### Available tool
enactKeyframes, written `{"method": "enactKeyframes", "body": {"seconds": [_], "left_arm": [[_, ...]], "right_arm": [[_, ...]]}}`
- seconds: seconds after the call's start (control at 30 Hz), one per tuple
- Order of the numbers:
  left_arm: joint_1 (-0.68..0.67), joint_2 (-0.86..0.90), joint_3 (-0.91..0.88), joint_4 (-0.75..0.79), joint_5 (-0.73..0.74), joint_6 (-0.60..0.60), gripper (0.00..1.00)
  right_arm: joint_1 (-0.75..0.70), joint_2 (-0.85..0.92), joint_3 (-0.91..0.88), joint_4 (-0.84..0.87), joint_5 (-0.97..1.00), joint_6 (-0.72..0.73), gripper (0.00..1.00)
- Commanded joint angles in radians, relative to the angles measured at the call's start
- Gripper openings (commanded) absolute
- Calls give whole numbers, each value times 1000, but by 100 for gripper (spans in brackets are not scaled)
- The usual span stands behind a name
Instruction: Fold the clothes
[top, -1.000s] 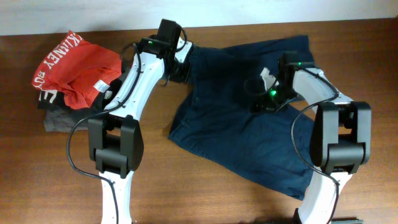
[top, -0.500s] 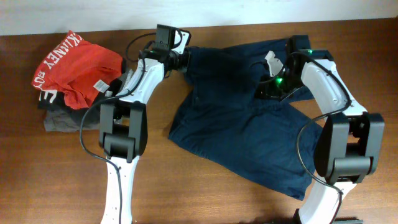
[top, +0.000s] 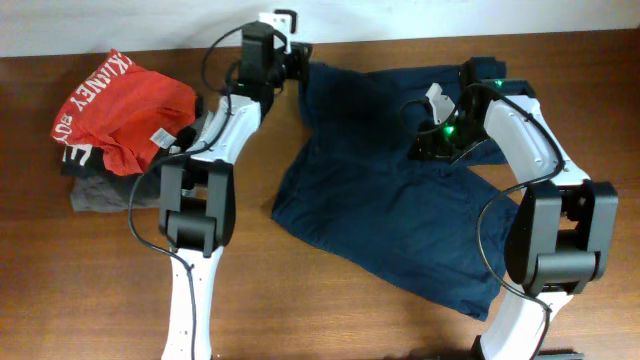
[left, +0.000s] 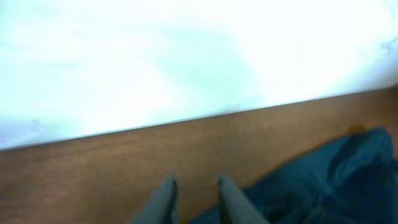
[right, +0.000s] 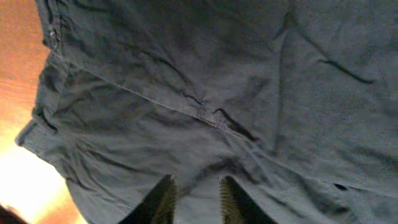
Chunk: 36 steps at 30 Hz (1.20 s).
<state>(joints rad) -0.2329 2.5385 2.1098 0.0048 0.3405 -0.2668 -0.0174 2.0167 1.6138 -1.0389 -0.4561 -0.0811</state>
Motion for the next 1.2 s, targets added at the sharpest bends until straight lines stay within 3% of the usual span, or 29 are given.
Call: {"method": "enactKeyframes", "body": {"seconds": [0.0,0.1,0.17,0.23,0.33,0.43,0.6,0.83,1.1,1.17], "left_arm": [[51,16,51,-66,112,-50,36],[78,16,63,-176,234,-50,36],[89,16,63,-203,425,-49,32],[84,16,63,-244,569,-21,27],[51,16,63,-338,604,55,22],[-3,16,62,-514,511,197,13],[-77,16,62,-710,275,328,6],[-122,21,52,-849,-8,370,5],[-101,37,28,-1102,-53,395,1],[-98,37,20,-1139,-53,397,1]], "right_arm": [[-2,21,6,12,101,11,31],[-8,46,6,39,193,63,31],[-12,60,6,69,192,63,28],[-16,72,6,117,199,82,21],[-26,94,6,184,257,188,9],[-51,124,6,222,317,289,4],[-103,174,6,227,338,299,4],[-201,208,6,201,338,272,4],[-330,206,8,79,357,262,4],[-353,197,14,57,298,202,4]]}}
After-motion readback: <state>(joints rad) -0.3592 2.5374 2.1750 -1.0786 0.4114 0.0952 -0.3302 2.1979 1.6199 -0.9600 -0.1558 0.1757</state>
